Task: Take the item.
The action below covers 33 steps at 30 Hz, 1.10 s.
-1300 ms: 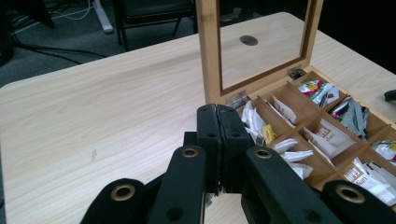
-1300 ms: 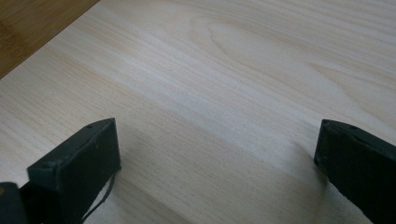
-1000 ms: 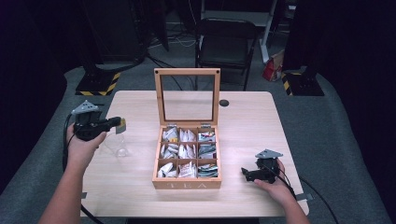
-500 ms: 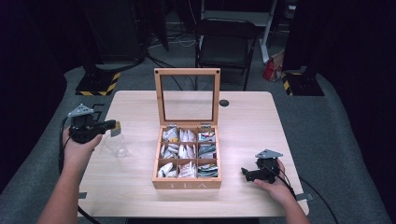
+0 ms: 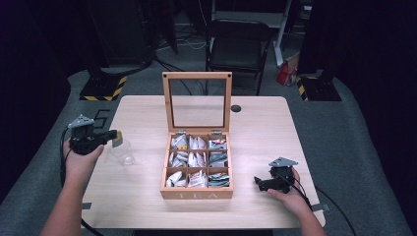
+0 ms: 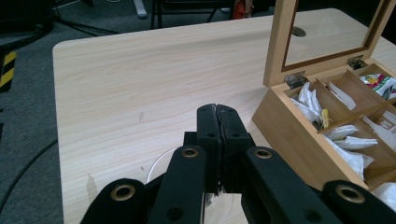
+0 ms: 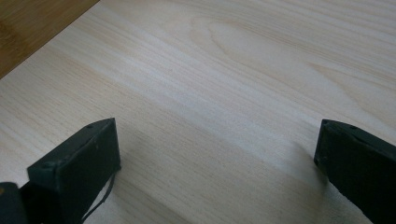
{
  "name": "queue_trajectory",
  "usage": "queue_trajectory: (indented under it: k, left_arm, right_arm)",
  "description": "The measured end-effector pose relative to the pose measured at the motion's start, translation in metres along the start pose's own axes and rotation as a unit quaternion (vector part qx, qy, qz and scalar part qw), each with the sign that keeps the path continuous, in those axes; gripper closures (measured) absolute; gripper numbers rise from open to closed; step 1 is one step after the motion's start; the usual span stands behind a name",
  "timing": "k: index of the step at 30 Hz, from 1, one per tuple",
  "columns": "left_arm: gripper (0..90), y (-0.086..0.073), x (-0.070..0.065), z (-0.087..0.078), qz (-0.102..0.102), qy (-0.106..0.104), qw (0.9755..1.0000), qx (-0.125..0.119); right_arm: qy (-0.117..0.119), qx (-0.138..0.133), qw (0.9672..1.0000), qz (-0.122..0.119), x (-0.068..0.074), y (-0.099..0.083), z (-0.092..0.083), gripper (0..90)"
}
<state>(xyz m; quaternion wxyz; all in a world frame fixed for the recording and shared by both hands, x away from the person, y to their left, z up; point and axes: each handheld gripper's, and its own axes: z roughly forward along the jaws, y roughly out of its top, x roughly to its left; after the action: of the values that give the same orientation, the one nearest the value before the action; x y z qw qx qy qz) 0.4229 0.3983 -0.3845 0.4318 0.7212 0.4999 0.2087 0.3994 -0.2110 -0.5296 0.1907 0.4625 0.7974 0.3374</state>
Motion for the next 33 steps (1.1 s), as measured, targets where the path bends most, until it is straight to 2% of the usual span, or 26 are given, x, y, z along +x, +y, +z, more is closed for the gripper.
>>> queue_trajectory:
  k: [17, 27, 33]
  left_arm:
    - [88.9, -0.018, 0.007, 0.011, -0.017, 0.007, 0.9998, 0.008]
    - [88.9, -0.027, 0.005, 0.024, -0.018, 0.008, 0.9996, 0.017]
    - [88.8, -0.030, 0.006, 0.026, -0.020, 0.005, 0.9995, 0.022]
  right_arm:
    - [0.001, 0.001, 1.0000, 0.000, 0.000, 0.000, 0.000, 0.0]
    - [0.000, 0.000, 1.0000, 0.000, 0.000, 0.000, 0.000, 0.0]
    - [0.000, 0.000, 1.0000, 0.000, 0.000, 0.000, 0.000, 0.0]
